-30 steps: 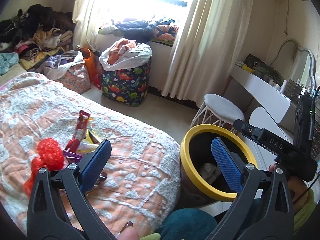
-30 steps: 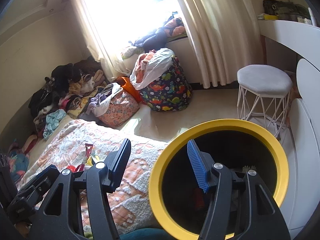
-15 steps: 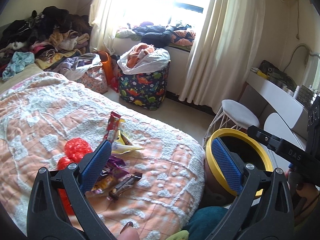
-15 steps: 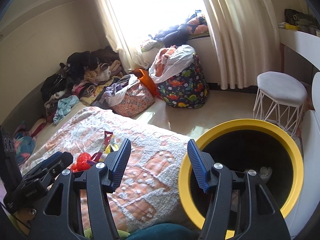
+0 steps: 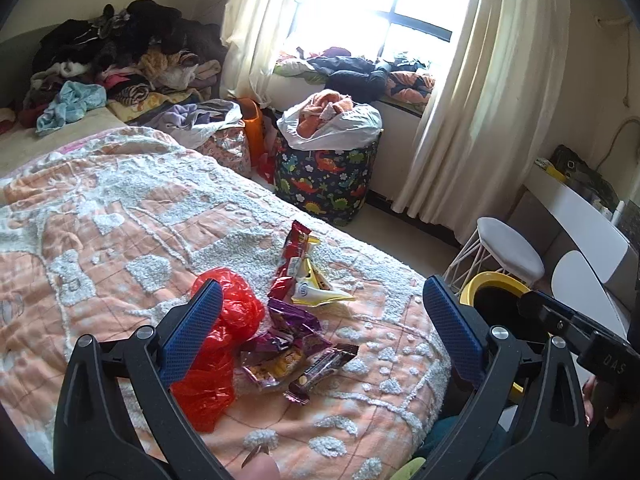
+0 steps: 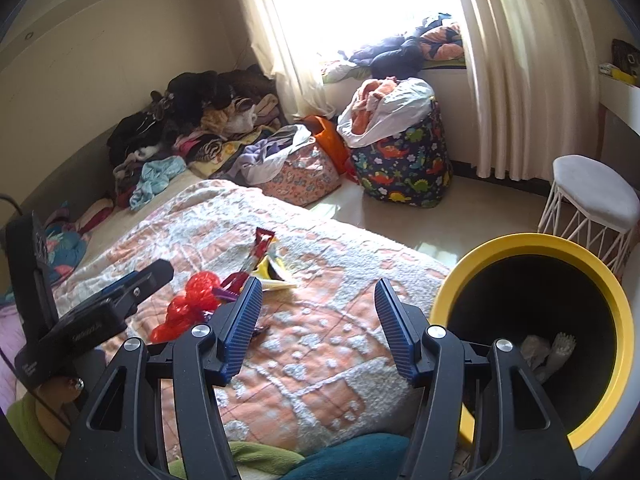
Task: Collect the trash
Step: 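Move both open tools back over the trash on the bed, then grasp the red plastic bag with the left tool while the right tool grasps a clear wrapper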
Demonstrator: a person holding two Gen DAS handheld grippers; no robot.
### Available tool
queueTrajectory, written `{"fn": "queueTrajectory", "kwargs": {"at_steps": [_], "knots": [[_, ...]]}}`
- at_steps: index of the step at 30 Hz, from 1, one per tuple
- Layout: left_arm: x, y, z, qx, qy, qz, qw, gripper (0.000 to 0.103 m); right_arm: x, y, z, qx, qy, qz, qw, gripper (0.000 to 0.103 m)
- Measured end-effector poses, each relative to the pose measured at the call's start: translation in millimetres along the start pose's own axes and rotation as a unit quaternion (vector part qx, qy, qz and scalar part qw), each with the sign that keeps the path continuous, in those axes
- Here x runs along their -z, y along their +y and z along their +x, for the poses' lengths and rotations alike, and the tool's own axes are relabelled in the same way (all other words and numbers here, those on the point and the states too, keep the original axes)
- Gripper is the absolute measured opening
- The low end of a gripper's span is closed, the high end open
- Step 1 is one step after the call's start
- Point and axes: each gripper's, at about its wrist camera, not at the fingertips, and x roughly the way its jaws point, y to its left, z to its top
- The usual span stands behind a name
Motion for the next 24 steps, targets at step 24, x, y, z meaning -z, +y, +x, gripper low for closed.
{"fn": "queueTrajectory", "kwargs": {"at_steps": [24], "knots": [[15,93,1,-0.073,0.036,-0.065,0.9946,0.092,13,76,56,-0.064,0.066,-0.073,0.993,0.056]]}}
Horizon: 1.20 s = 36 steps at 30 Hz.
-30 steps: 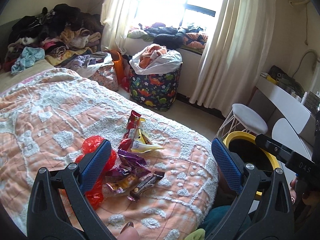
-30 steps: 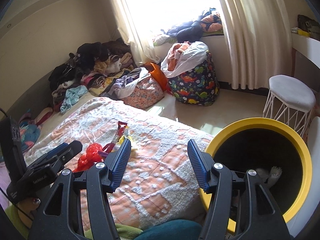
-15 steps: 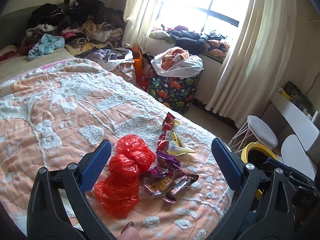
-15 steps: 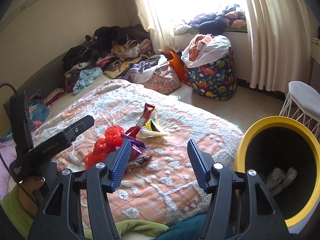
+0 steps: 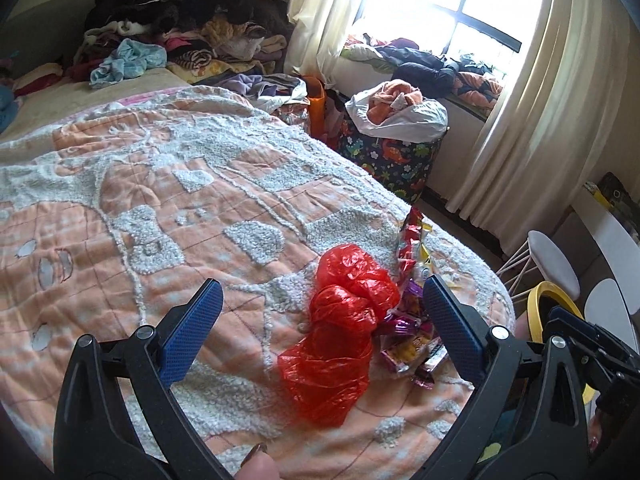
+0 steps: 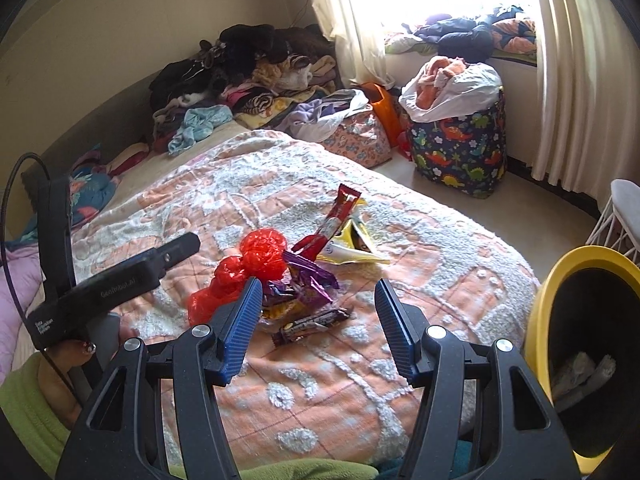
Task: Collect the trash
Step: 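Grasp the red plastic bag with the left tool while the right tool grasps a clear wrapper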
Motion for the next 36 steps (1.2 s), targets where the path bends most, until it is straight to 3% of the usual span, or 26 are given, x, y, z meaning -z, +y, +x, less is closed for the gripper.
{"fn": "queueTrajectory", "kwargs": {"at_steps": [15,23,29,32,36], "knots": [[33,7,35,0.041,0.089,-0.021,0.9950,0.067,-1,12,64,-0.021,0.072,-0.012,0.997,0.051],[47,0,50,0.027,0.101,0.008,0.9944,0.026,-2,7,95,-0.031,0.105,-0.002,0.994,0.042],[47,6,54,0.035,0.104,-0.006,0.9939,0.021,-2,7,111,-0.032,0.122,-0.003,0.992,0.038],[47,6,55,0.036,0.104,-0.006,0.9939,0.021,0,7,116,-0.035,0.130,-0.002,0.991,0.026],[48,7,55,0.035,0.102,-0.006,0.9941,0.021,4,10,117,-0.047,0.133,-0.004,0.990,0.021]]}}
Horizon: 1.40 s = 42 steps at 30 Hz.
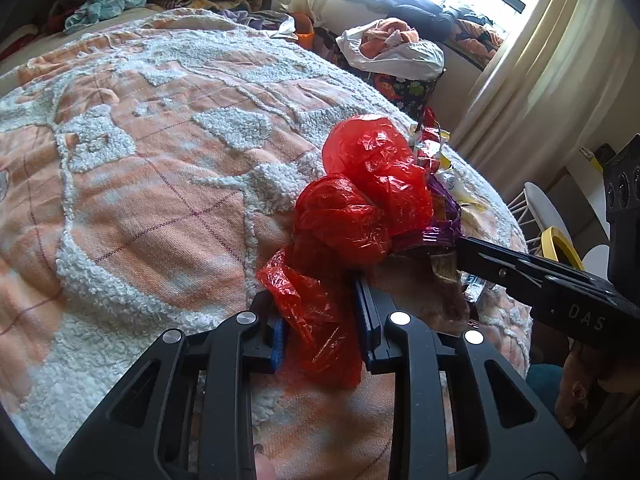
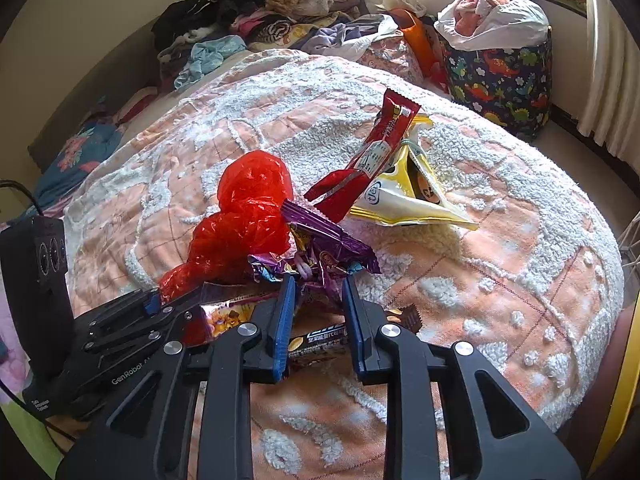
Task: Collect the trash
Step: 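Grasp the red plastic bag with the left tool while the right tool grasps a clear wrapper, then carry the red bag and clear wrapper over the bin with both tools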
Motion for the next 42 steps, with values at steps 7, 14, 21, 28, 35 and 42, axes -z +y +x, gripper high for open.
{"fn": "queueTrajectory", "kwargs": {"at_steps": [7,14,21,28,35,42], "knots": [[-2,5,-6,0.010,-0.009,-0.015,0.9998,0.011,7,4,-16,-0.010,-0.027,0.002,1.000,0.016],[-7,2,-26,0.011,-0.038,-0.016,0.9991,0.005,5,-1,-52,-0.024,-0.082,0.022,0.996,0.016],[-16,-4,-52,0.020,-0.079,-0.016,0.9966,0.005,10,-9,-78,-0.022,-0.111,0.034,0.993,0.016],[-23,-25,-63,0.036,-0.092,0.002,0.9951,0.005,17,-16,-93,-0.013,-0.125,0.045,0.991,0.016],[-22,-46,-68,0.053,-0.096,0.022,0.9938,0.005,21,-25,-107,-0.001,-0.139,0.058,0.989,0.016],[-21,-72,-74,0.070,-0.101,0.051,0.9912,0.005,25,-36,-126,0.008,-0.159,0.066,0.985,0.016]]}}
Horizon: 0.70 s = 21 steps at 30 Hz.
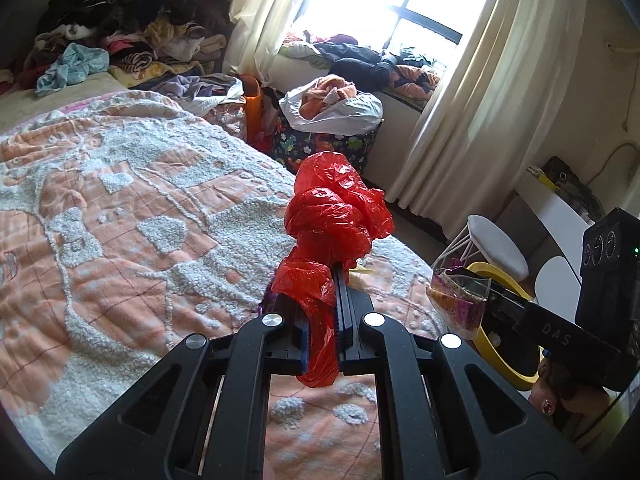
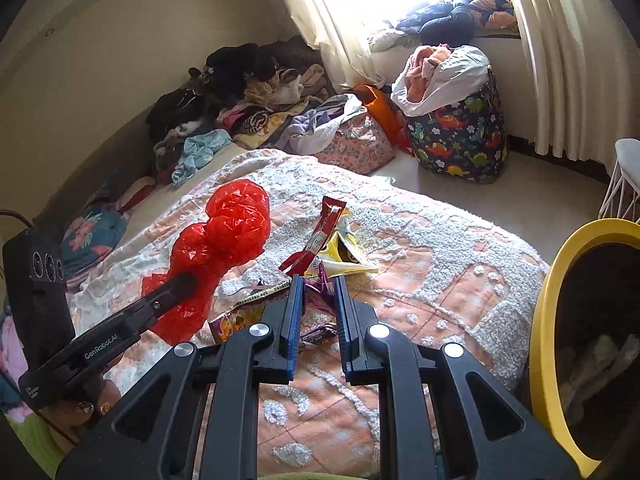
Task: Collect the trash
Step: 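Carry the red bag and clear wrapper over the bin with both tools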
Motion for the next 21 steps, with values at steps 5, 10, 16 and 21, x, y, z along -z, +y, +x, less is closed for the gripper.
{"fn": "queueTrajectory", "kwargs": {"at_steps": [5,10,16,21], "knots": [[1,-17,2,0.010,0.001,0.017,0.9998,0.005,-2,-8,-12,0.007,-0.013,0.006,1.000,0.016],[3,-31,2,0.020,0.002,0.029,0.9994,0.005,-5,-17,-25,0.018,-0.028,0.008,0.999,0.016],[6,-48,6,0.032,0.007,0.046,0.9984,0.005,-8,-30,-41,0.029,-0.044,0.018,0.998,0.015],[6,-63,8,0.040,0.010,0.059,0.9974,0.005,-9,-48,-55,0.041,-0.057,0.034,0.997,0.015]]}}
